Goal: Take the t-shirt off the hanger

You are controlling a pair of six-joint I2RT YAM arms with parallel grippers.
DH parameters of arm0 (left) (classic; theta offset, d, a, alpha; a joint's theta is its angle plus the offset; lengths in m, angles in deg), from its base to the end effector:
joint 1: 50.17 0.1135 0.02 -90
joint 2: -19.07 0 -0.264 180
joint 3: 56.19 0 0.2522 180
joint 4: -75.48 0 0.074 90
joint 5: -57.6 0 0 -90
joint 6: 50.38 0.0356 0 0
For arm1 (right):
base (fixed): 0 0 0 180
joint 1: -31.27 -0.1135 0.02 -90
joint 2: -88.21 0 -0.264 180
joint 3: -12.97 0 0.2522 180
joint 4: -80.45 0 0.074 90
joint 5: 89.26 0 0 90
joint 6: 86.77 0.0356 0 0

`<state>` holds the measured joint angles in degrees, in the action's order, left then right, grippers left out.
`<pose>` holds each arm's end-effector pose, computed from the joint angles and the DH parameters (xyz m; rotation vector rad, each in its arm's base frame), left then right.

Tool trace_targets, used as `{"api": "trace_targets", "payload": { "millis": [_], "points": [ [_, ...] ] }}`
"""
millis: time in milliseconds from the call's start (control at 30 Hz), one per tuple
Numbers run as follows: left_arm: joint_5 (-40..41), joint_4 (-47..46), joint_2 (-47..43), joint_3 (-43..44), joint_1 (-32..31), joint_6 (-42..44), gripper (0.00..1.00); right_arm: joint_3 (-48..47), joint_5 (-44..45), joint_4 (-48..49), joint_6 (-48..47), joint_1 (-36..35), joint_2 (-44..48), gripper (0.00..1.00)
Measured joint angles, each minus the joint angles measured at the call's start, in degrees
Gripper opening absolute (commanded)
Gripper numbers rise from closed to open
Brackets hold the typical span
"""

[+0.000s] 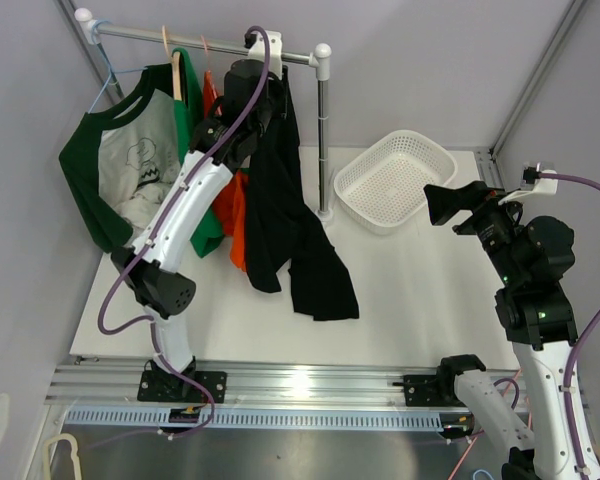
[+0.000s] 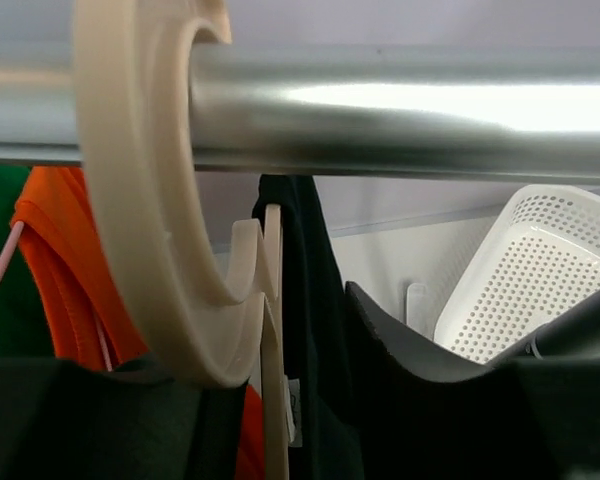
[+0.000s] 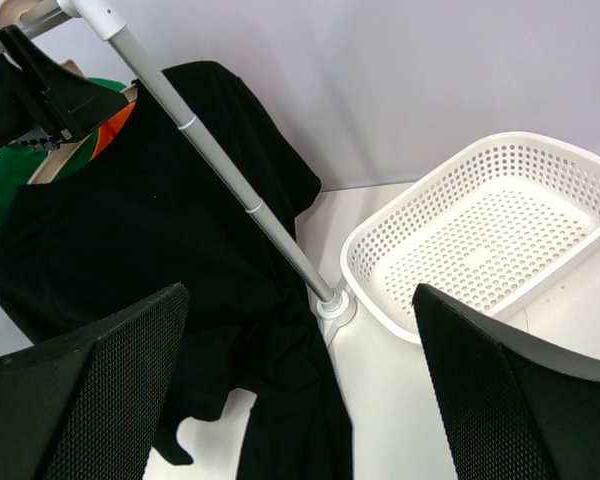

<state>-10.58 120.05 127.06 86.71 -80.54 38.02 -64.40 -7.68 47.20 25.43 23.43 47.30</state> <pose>0.3638 -0.1978 0.4910 0.1549 1.7209 -0.0805 0.1304 0.0232 0.4424 0.0732 1.5370 0.5296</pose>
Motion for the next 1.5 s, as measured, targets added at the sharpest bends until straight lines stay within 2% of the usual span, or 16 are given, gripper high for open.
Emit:
{"api": "trace_targets", "payload": {
  "millis": [33,67,167,600,900,1033,1133,1233,1500],
  "points": [
    [0.0,0.0,0.2,0.0,0.0,0.0,0.36,0.0,0.0,0.0,0.0,0.0,0.0,0.99],
    [0.0,0.0,0.3,0.0,0.0,-0.1,0.23,0.0,0.0,0.0,0.0,0.0,0.0,0.99],
    [0.1,0.3,0.3,0.6,0.0,0.2,0.01,0.0,0.1,0.0,0.0,0.0,0.0,0.99],
    [1.1,0.5,-0.6,2.8,0.0,0.2,0.01,0.0,-0.3,0.0,-0.1,0.0,-0.3,1.0],
    [2.4,0.6,-7.0,2.9,-0.1,-0.1,0.01,1.7,-4.8,1.2,-0.4,-0.6,-4.4,0.99],
    [2.8,3.8,-9.4,2.9,-0.1,-1.9,0.01,2.2,-7.8,1.2,-1.6,-3.0,-6.0,1.0],
    [5.1,5.0,-9.7,2.9,-0.6,-4.2,0.01,2.1,-10.2,1.7,-3.7,-7.9,-7.2,0.99],
    [8.9,6.7,-10.4,2.2,-1.8,-7.0,0.01,1.6,-11.6,2.0,-6.8,-15.9,-9.2,0.99],
    [19.4,10.1,-17.2,-6.1,-8.1,-12.6,0.01,-1.5,-10.8,4.7,-13.7,-37.8,-16.3,0.99]
  ]
}}
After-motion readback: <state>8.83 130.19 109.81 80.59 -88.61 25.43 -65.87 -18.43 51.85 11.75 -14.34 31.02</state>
